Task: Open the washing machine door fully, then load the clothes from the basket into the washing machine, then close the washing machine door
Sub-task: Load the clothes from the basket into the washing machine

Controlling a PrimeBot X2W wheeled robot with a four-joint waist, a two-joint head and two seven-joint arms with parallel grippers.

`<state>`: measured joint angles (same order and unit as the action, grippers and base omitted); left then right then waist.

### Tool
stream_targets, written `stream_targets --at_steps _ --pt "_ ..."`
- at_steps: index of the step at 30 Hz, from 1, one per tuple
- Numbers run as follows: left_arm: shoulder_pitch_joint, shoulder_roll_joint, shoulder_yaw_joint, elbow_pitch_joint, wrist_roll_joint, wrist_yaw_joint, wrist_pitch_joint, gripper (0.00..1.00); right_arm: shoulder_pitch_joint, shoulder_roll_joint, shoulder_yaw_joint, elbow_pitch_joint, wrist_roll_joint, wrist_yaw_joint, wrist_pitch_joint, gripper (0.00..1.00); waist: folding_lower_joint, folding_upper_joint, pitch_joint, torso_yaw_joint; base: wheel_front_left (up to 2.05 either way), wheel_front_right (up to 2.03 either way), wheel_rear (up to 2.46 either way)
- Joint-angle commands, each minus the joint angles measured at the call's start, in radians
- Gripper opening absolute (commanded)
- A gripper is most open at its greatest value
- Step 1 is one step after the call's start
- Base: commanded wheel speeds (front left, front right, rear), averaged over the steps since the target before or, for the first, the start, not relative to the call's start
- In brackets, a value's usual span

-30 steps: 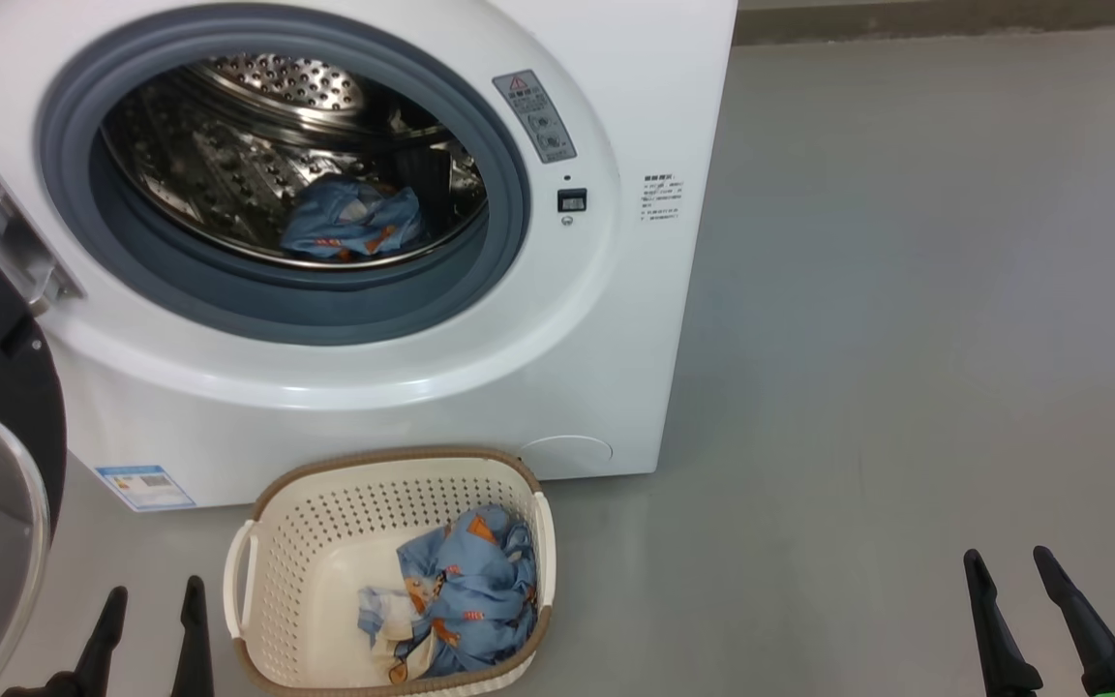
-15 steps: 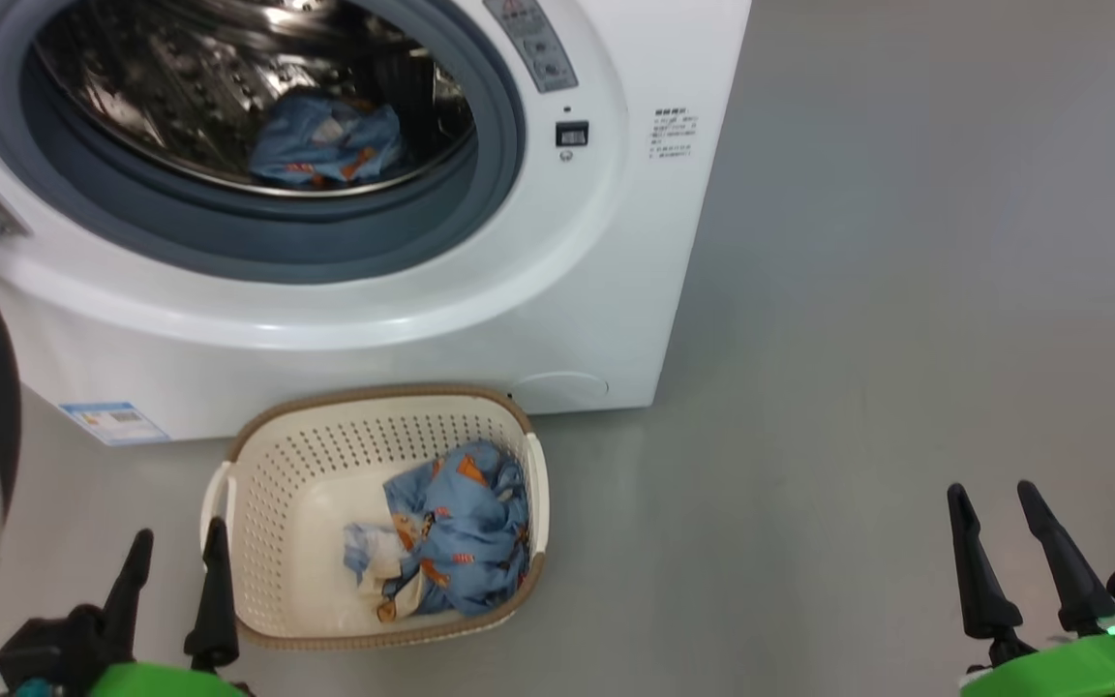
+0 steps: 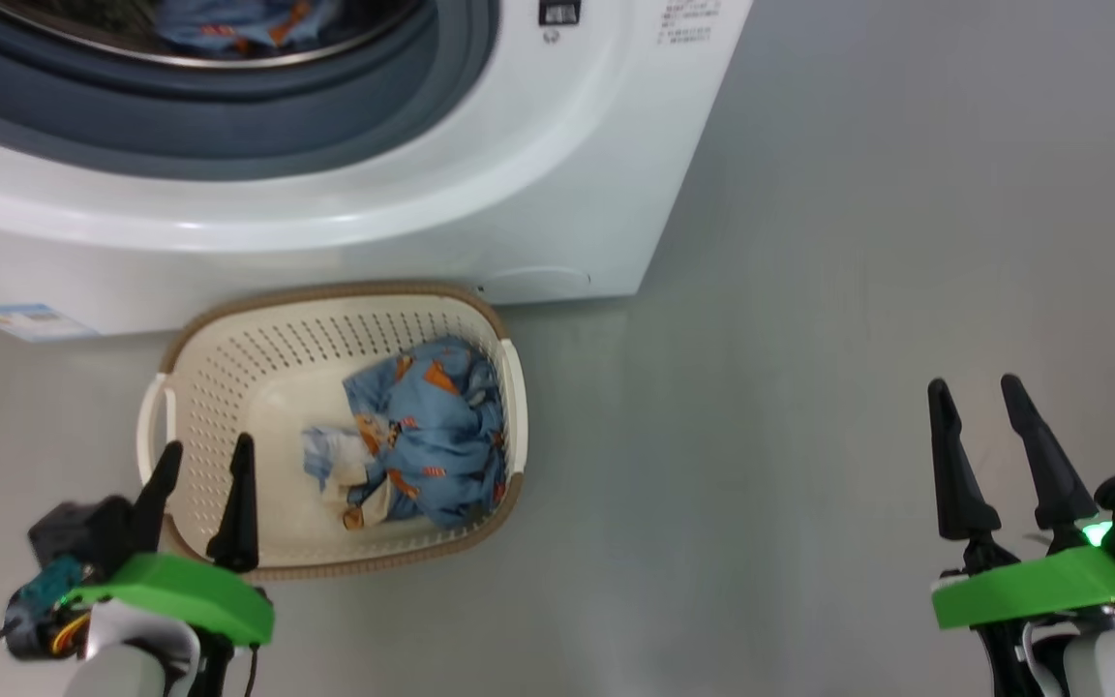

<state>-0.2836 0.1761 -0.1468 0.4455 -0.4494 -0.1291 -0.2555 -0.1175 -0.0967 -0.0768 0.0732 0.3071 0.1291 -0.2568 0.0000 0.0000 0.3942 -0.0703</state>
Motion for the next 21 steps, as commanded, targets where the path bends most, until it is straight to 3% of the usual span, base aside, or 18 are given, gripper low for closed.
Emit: stream_targets --at_steps 1,5,21 --pt "-0.041 0.034 0.01 0.005 -0.008 -0.002 -0.006 1.0 -0.023 -0.003 0.023 -0.029 -0.01 0.002 -0.005 1.0 0.0 0.0 0.087 -0.02 0.0 0.0 0.0" --pt "-0.097 0.046 -0.039 0.052 -0.03 -0.002 -0.006 1.0 -0.051 0.005 0.025 -0.035 -0.013 0.002 -0.005 1.0 0.0 0.0 0.137 -0.027 0.0 0.0 0.0" --pt "-0.398 0.126 -0.393 0.316 -0.207 -0.002 -0.006 1.0 -0.166 0.039 0.073 -0.07 -0.026 0.002 -0.005 1.0 0.0 0.0 0.356 -0.096 0.0 0.0 0.0"
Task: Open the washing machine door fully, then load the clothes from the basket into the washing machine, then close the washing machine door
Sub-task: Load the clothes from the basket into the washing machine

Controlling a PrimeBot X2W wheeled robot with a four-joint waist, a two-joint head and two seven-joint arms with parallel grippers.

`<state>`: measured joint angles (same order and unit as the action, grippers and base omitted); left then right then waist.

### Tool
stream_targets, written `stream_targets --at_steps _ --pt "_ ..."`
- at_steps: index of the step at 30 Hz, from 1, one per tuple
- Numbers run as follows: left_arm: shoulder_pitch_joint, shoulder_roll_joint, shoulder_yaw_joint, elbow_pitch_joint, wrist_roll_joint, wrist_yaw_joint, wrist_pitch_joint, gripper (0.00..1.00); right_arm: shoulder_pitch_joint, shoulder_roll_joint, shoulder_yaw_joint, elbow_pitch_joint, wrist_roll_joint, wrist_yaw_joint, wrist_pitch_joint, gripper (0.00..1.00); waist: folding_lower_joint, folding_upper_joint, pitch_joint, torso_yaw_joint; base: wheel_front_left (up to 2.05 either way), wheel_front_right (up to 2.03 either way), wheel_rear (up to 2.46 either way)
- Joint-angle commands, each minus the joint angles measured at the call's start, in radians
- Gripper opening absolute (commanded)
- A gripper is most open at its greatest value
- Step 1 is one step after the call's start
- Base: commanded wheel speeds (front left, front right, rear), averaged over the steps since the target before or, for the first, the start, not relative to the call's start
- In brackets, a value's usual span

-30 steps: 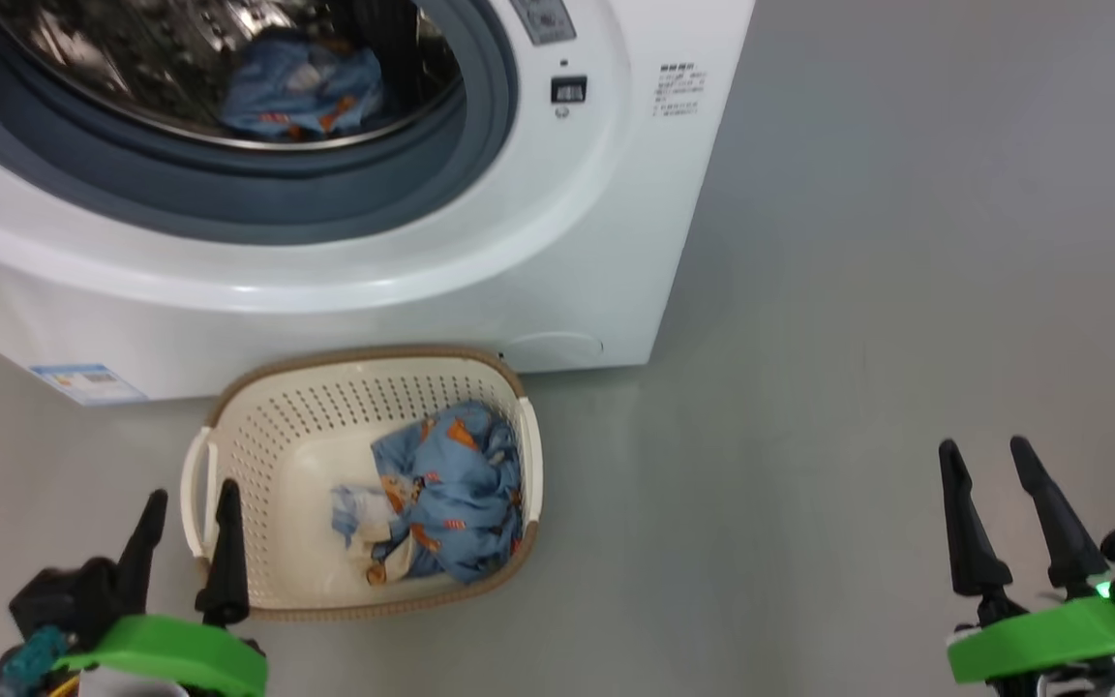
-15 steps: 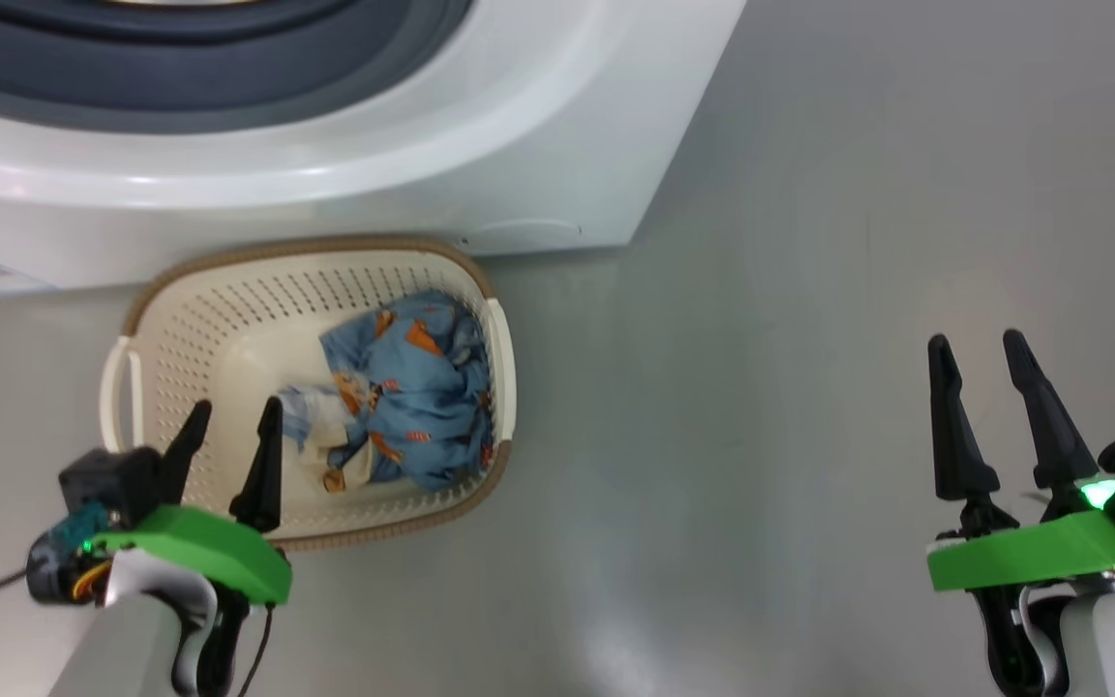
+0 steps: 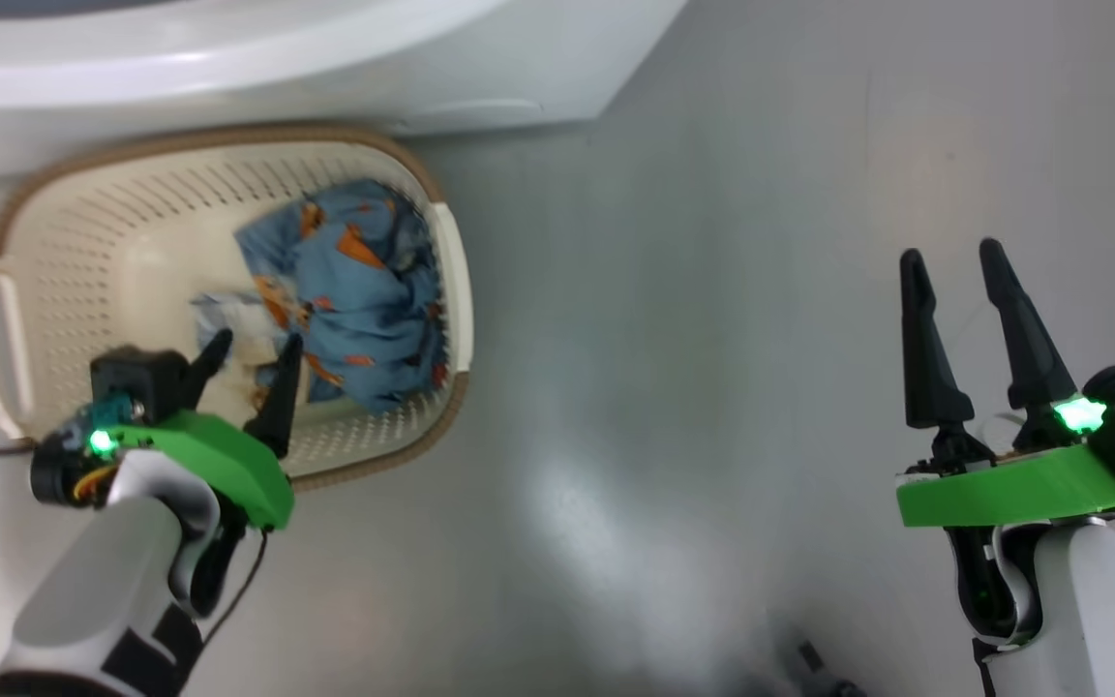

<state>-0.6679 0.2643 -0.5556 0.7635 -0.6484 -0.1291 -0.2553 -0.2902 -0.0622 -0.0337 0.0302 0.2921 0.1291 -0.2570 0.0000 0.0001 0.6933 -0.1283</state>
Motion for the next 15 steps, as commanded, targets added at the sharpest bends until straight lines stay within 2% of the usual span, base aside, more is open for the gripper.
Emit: stream_targets --at_steps 1,8,15 --pt "-0.03 0.042 -0.005 0.01 -0.018 -0.002 -0.006 1.0 0.002 0.006 0.034 -0.029 -0.011 0.002 -0.005 1.0 0.0 -0.0001 0.067 -0.043 0.0 0.0 0.0" --pt "-0.138 0.081 -0.154 0.061 -0.095 -0.002 -0.006 1.0 -0.015 0.011 0.053 -0.04 -0.014 0.002 -0.005 1.0 0.0 -0.0001 0.133 -0.065 0.0 0.0 0.0" --pt "-0.221 0.114 -0.292 0.094 -0.224 -0.002 -0.006 1.0 -0.024 0.012 0.066 -0.059 -0.017 0.002 -0.005 1.0 0.0 -0.0001 0.181 -0.078 0.0 0.0 0.0"
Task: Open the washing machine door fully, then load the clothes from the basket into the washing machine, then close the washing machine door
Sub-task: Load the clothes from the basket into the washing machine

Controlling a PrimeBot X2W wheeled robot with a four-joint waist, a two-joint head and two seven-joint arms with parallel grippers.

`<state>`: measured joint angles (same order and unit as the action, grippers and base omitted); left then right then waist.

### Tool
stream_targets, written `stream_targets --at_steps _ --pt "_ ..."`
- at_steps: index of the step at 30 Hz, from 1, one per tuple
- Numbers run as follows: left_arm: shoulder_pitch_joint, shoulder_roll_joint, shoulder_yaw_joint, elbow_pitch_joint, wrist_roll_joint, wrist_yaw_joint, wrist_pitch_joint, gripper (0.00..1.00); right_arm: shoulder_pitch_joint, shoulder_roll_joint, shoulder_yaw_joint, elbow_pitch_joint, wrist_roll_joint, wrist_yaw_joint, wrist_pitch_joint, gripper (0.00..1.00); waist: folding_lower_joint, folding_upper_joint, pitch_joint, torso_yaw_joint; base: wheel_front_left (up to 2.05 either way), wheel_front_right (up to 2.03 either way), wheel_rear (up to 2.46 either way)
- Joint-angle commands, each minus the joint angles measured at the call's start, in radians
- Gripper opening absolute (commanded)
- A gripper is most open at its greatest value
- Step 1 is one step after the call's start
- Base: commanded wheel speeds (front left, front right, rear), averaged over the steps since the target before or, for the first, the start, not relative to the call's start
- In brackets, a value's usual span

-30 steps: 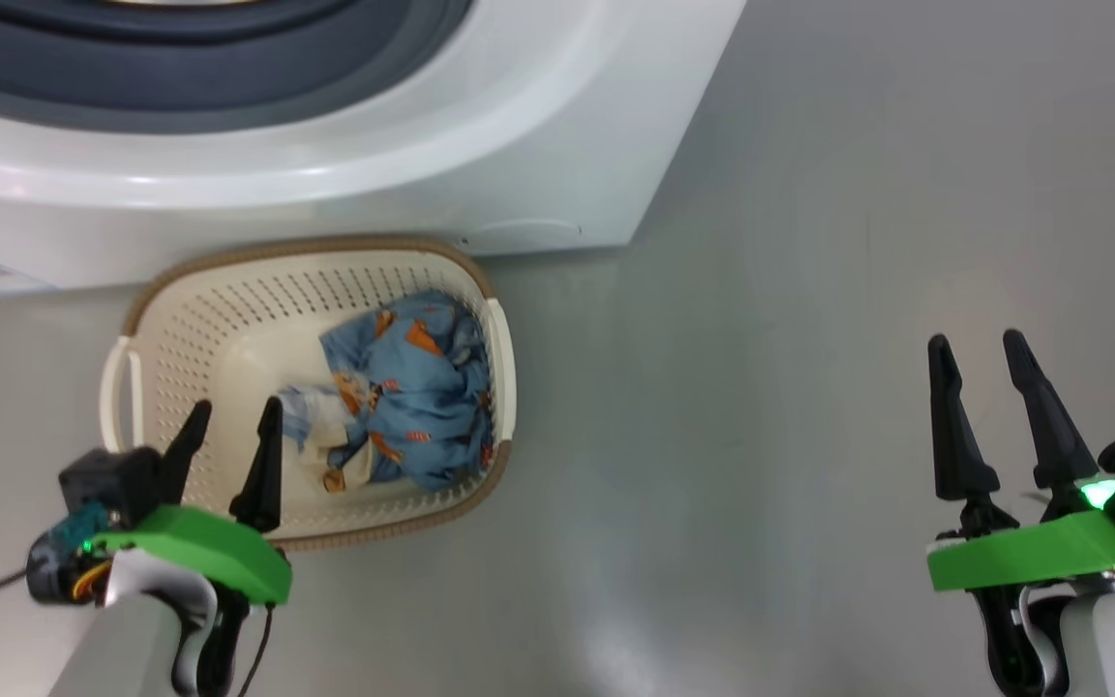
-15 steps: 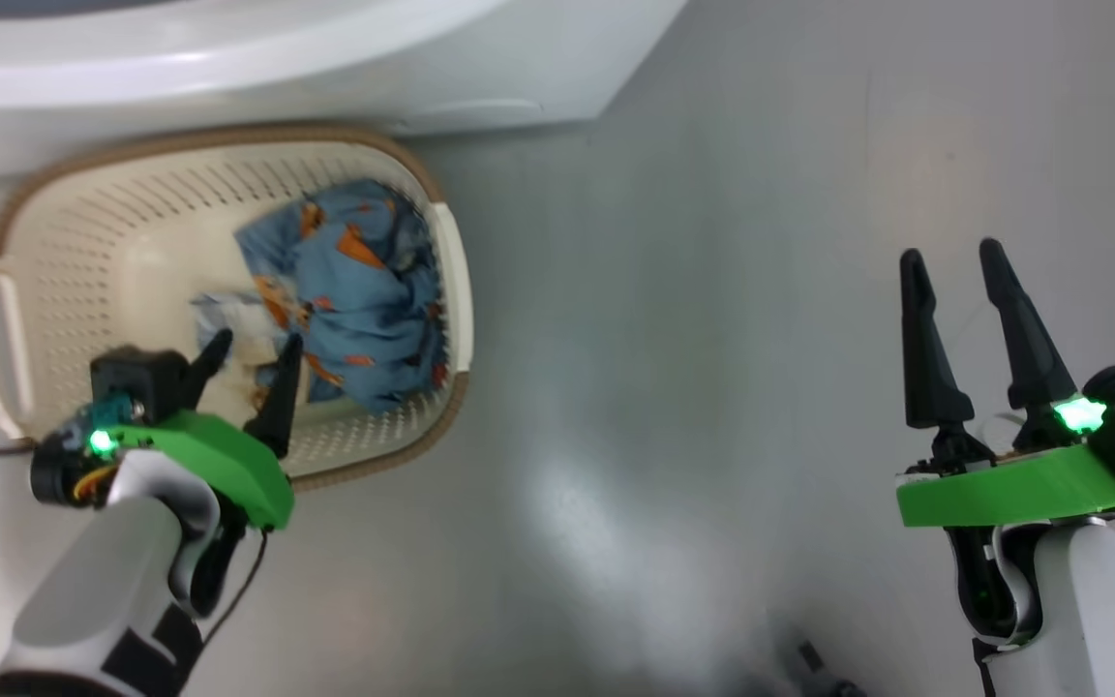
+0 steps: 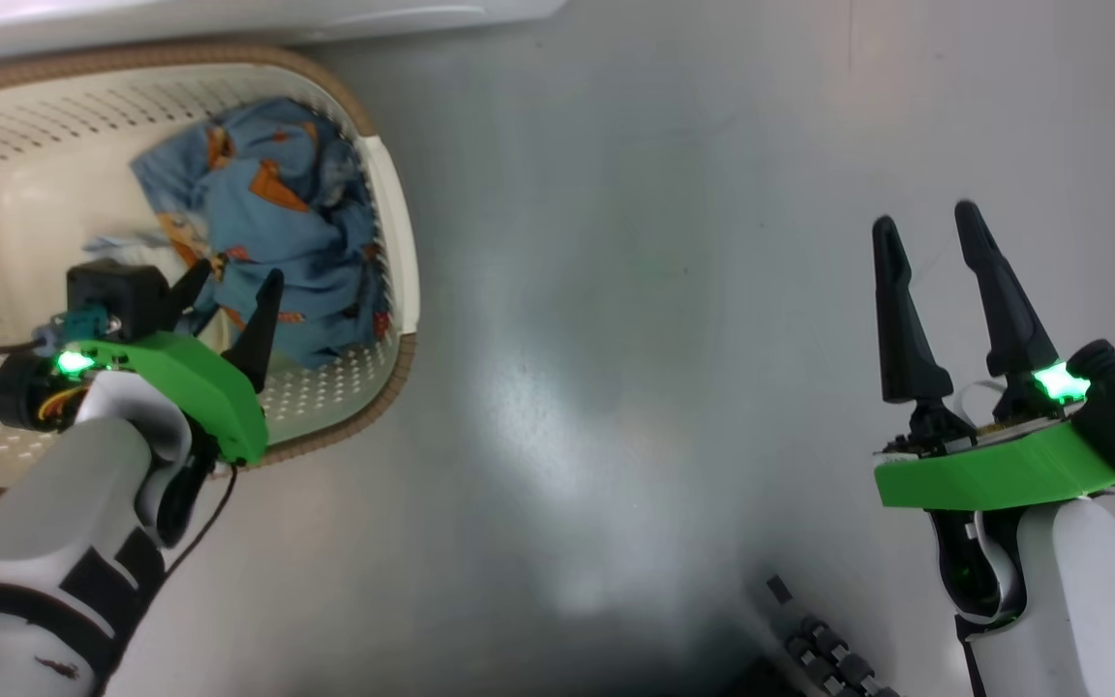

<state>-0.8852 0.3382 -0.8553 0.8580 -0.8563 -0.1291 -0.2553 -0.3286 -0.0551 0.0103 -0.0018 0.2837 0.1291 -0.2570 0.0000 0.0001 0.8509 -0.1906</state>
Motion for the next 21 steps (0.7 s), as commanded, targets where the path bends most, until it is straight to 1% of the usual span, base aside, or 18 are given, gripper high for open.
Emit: stream_targets --at_steps 1,8,15,20,21 --pt "-0.013 0.045 -0.012 0.006 -0.034 -0.002 -0.006 1.0 0.013 0.005 0.025 -0.03 -0.009 0.002 -0.005 1.0 0.0 -0.0001 0.028 -0.018 0.0 0.0 0.0" --pt "-0.067 0.068 -0.114 0.029 -0.138 -0.002 -0.006 1.0 0.019 0.005 0.037 -0.054 -0.011 0.002 -0.005 1.0 0.0 -0.0001 0.053 -0.036 0.0 0.0 0.0" --pt "-0.11 0.079 -0.162 0.042 -0.197 -0.002 -0.006 1.0 0.036 0.005 0.04 -0.076 -0.02 0.002 -0.005 1.0 0.0 -0.0001 0.07 -0.051 0.0 0.0 0.0" --pt "-0.126 0.073 -0.195 0.064 -0.24 -0.002 -0.006 1.0 0.059 0.005 0.042 -0.095 -0.03 0.002 -0.005 1.0 0.0 -0.0001 0.068 -0.057 0.0 0.0 0.0" --pt "-0.126 0.072 -0.203 0.066 -0.252 -0.002 -0.006 0.82 0.062 0.005 0.043 -0.097 -0.031 0.002 -0.005 1.0 0.0 -0.0001 0.066 -0.059 0.0 0.0 0.0"
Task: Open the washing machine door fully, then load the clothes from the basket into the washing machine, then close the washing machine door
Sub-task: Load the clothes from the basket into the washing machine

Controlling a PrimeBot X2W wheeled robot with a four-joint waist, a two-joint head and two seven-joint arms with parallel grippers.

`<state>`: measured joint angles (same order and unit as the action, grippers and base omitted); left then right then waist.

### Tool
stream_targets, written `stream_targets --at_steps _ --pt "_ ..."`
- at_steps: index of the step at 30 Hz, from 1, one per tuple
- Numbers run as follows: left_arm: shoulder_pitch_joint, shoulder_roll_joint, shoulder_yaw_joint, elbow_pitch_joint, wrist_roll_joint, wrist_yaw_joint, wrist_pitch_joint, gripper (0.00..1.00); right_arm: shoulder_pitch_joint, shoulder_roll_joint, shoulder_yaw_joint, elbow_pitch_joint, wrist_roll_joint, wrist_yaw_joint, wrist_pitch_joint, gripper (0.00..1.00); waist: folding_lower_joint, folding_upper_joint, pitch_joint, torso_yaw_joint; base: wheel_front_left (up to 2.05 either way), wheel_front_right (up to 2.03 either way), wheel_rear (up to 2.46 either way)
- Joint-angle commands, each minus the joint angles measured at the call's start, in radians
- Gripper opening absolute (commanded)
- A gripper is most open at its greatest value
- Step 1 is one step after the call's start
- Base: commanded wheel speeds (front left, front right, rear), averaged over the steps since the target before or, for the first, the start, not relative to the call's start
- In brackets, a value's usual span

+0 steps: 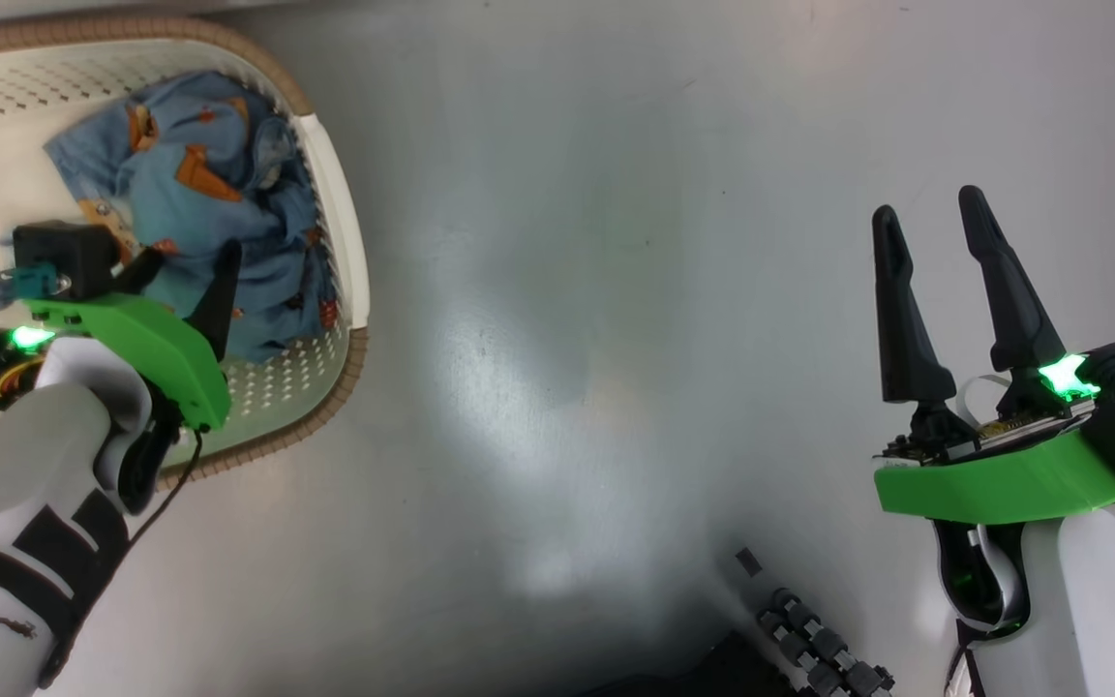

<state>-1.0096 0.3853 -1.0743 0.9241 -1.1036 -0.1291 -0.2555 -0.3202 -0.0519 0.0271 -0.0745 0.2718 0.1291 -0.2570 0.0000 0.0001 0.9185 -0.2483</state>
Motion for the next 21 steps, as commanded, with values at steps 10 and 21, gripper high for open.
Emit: stream_targets --at_steps 10,21 --pt "-0.011 0.017 -0.043 -0.019 -0.105 -0.002 -0.006 0.0 0.061 0.002 0.014 -0.029 -0.033 0.002 -0.005 1.0 0.0 -0.0001 -0.041 0.021 0.0 0.0 0.0" --pt "0.069 0.02 0.169 -0.074 -0.012 -0.002 -0.006 0.0 0.039 -0.026 0.033 0.027 -0.031 0.002 -0.005 1.0 0.0 -0.0001 -0.177 0.085 0.0 0.0 0.0"
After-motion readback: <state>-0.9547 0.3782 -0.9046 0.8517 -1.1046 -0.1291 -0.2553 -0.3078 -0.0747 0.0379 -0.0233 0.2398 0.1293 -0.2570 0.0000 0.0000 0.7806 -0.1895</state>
